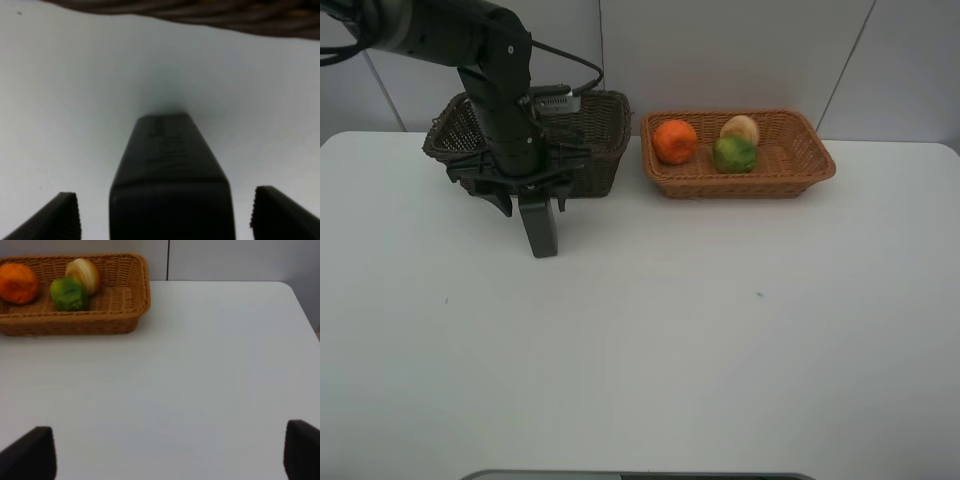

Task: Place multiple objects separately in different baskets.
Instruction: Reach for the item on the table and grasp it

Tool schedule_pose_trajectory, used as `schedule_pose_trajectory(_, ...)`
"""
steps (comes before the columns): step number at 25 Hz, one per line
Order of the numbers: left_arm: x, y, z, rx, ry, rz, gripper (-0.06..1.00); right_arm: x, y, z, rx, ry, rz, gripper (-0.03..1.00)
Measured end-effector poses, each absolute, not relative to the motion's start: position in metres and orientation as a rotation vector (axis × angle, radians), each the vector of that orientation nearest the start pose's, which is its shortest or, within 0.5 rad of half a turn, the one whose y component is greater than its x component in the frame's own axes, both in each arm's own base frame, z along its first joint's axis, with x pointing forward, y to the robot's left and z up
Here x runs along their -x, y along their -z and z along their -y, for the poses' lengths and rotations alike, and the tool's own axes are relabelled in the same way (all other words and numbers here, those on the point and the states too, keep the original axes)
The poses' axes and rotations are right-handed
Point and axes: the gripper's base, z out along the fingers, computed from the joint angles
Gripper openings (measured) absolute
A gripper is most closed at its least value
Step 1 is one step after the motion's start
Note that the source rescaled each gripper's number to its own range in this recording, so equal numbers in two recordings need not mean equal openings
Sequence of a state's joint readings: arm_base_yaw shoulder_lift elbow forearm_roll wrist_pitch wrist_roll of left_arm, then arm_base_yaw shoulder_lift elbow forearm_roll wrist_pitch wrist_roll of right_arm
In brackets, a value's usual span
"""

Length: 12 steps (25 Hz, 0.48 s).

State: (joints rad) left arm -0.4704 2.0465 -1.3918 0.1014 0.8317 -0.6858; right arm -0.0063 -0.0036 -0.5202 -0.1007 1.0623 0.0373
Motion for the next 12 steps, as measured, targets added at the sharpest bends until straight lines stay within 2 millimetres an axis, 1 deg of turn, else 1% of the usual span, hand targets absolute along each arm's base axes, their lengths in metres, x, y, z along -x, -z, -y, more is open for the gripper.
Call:
schedule_pose_trajectory(1, -0.3619, -0.1507, 0.1764, 0.226, 0.039, -2.945, 0.57, 0.0082, -0.283, 0.0079, -0.05, 0.1, -2.019, 0.92)
schedule_pose_trajectory(2, -0.3619, -0.1507, 0.1765, 0.228, 0.04, -2.946, 0.42, 0.0082, -0.283, 0.0079, -0.05, 0.1, -2.019, 0.92)
schedule_pose_trajectory(3, -0.3618, -0.1507, 0.1763, 0.227, 0.038, -2.946, 0.41, 0.0082, -0.283, 0.0079, -0.05, 0.1, -2.019, 0.92)
schedule_pose_trajectory(12, -0.3618, -0.1507, 0.1763, 0.227, 0.038, -2.946, 0.42, 0.0082, -0.283, 0.0079, -0.05, 0.1, -2.019, 0.92)
